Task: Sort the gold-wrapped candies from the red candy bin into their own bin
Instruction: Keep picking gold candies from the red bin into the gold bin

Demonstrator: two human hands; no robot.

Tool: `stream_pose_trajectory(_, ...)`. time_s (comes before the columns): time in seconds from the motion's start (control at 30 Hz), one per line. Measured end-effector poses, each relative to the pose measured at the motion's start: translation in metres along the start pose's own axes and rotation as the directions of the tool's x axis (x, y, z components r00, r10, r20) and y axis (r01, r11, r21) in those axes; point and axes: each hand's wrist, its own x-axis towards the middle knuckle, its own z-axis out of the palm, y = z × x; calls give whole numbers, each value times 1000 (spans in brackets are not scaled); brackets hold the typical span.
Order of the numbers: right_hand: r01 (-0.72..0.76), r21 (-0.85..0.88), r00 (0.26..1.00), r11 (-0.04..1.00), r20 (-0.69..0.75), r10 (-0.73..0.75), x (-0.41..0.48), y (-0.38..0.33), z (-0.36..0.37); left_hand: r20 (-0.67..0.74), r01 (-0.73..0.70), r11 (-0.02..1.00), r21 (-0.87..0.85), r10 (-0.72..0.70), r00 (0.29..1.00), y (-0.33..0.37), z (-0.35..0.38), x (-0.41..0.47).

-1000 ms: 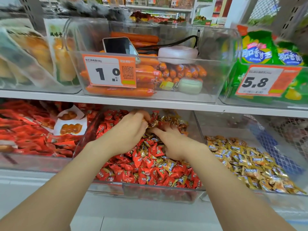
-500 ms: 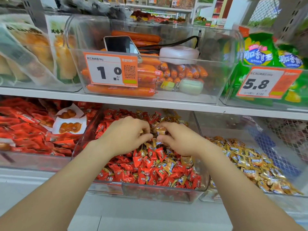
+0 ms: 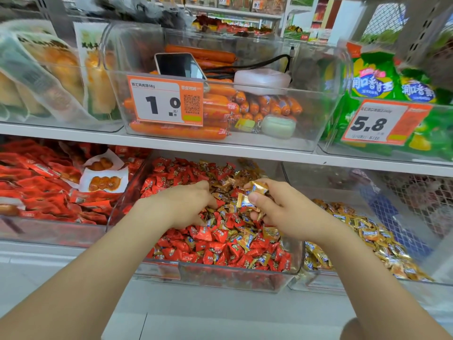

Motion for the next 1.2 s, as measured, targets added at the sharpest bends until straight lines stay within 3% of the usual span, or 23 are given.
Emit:
stream_pose_trajectory(0.13, -43, 106, 999, 993, 26, 41, -3, 1, -2, -168, 18, 999, 39, -11, 986, 1, 10, 2)
stream_pose_trajectory(0.27, -23, 19, 998, 1000, 60, 22, -5, -2, -4, -267, -7, 1000, -15, 2, 964, 3, 13, -1)
stream_pose_trajectory(0.33, -19, 5, 997, 1000, 81, 19, -5, -1, -4, -315, -36, 996, -80, 9, 949, 2, 14, -6)
stream_pose_trajectory(0.47, -102, 143, 993, 984, 65, 93, -4, -6, -6, -437, -143, 936, -321, -12, 899, 1, 11, -19)
stream_pose_trajectory(0.6, -133, 212, 991, 968, 14, 133, -5, -6, -9, -501, -188, 805, -563, -151, 852, 11, 6, -27)
stream_pose_trajectory(0.7, -91, 327, 996, 941, 38, 83, -13, 1, -17, -449, -172, 690, -703, -243, 860, 18, 10, -26)
stream_pose_trajectory(0.8, -125, 625, 987, 770, 1, 159, -31, 5, -30, -332, -176, 467, -866, -276, 902, 33, 17, -20)
stream_pose_trajectory(0.9, -155, 758, 940, 634, -85, 332, -50, 16, -48, -256, -189, 264, -946, -250, 934, 62, 16, -24)
stream_pose_trajectory(0.97, -177, 704, 881, 687, -197, 430, -62, 34, -62, -241, -194, 233, -953, -192, 951, 85, 14, -31)
stream_pose_trajectory(1.07, -298, 289, 800, 910, -444, 403, -79, 75, -81, -266, -222, 317, -922, -102, 958, 126, 8, -38)
stream_pose_trajectory(1.13, -383, 87, 821, 920, -424, 382, -91, 96, -90, -330, -270, 421, -866, -77, 941, 155, 3, -36)
stream_pose_trajectory(1.2, -396, 71, 859, 916, -324, 397, -102, 114, -99, -401, -323, 521, -790, -40, 915, 182, -3, -31)
